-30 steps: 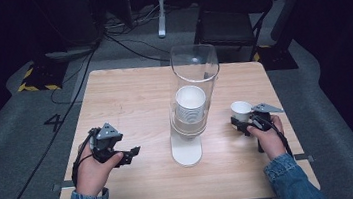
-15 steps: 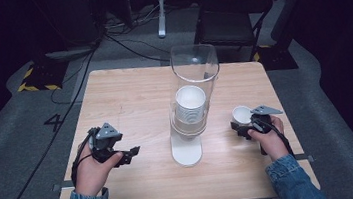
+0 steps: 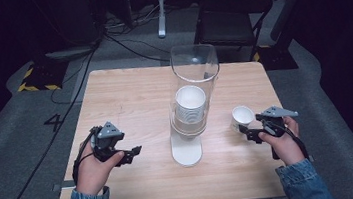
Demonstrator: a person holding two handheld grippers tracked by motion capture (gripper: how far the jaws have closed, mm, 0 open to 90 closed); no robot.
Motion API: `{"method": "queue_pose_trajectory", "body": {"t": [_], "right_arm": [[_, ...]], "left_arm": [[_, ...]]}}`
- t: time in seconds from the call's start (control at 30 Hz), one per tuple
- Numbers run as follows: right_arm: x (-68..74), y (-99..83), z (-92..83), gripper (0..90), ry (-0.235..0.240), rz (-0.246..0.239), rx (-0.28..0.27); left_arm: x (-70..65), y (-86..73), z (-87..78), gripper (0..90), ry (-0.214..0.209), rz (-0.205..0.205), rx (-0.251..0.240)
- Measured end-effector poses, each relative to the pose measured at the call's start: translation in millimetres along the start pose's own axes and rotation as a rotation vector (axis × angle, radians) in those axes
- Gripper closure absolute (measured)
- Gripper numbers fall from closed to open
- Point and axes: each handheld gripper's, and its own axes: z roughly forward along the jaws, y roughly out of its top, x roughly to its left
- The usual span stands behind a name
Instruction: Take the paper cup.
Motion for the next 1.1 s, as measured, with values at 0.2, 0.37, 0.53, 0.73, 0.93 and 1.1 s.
{"method": "queue_pose_trajectory", "body": {"t": [0.2,0.37,0.53,0.73,0.93,1.1], "right_arm": [[8.7,9.1,-25.4,16.0,0.019,-0.024,-0.039],[18.6,19.0,-51.8,17.2,0.054,-0.016,-0.061],[29.6,30.5,-72.7,23.1,0.138,-0.043,-0.033],[44.7,34.5,-87.7,22.3,0.189,-0.083,-0.082],[47.4,25.2,-79.8,16.1,0.246,-0.152,-0.083],[46.3,23.3,-75.9,15.8,0.233,-0.149,-0.07]], "left_arm": [[-0.9,-2.3,-1.8,21.6,-0.003,-0.004,0.004],[-4.0,-0.5,-2.8,21.6,-0.007,0.005,0.001],[-6.1,0.6,-0.4,21.6,-0.013,0.017,0.01],[-6.9,2.0,-2.4,21.5,-0.013,0.028,0.002],[-7.9,1.8,-1.6,18.2,-0.036,0.045,0.009],[-8.0,1.7,-1.5,17.3,-0.042,0.043,0.014]]}}
